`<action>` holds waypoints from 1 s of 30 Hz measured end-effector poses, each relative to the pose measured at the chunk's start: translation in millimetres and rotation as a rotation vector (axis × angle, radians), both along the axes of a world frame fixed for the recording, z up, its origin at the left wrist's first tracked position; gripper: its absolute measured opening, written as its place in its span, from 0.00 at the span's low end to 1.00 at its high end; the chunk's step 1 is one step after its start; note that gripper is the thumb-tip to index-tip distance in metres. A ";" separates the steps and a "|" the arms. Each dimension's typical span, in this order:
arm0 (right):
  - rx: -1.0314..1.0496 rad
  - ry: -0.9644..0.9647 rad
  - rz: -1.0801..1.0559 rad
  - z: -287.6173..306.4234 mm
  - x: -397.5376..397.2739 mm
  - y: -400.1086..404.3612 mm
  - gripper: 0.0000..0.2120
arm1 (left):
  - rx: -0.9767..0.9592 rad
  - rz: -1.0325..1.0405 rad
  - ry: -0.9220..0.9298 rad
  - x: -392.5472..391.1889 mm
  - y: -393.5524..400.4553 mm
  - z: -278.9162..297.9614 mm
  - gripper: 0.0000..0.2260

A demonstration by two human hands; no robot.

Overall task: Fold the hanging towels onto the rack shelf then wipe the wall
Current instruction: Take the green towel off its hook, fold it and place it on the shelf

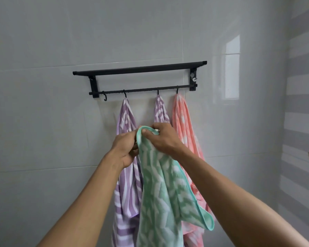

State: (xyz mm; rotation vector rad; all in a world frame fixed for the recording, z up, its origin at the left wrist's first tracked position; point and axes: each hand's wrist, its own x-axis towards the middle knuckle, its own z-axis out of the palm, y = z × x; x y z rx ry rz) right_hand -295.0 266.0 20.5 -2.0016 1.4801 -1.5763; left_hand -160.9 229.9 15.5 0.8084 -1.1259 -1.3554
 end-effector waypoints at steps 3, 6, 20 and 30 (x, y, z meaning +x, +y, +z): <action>0.013 -0.052 -0.039 0.5 -0.9 -0.1 0.12 | -0.027 -0.058 -0.003 2.7 5.5 -1.7 0.09; 0.023 -0.089 -0.065 2.1 -1.3 -0.7 0.12 | -0.073 -0.135 -0.031 7.8 10.5 -3.5 0.14; 0.806 -0.063 0.455 -74.0 -41.6 6.2 0.30 | -0.259 0.346 -0.265 40.0 -13.7 27.3 0.07; 0.917 0.931 -0.214 -57.5 -58.7 16.5 0.25 | -0.339 0.523 -0.541 116.9 -38.8 1.5 0.08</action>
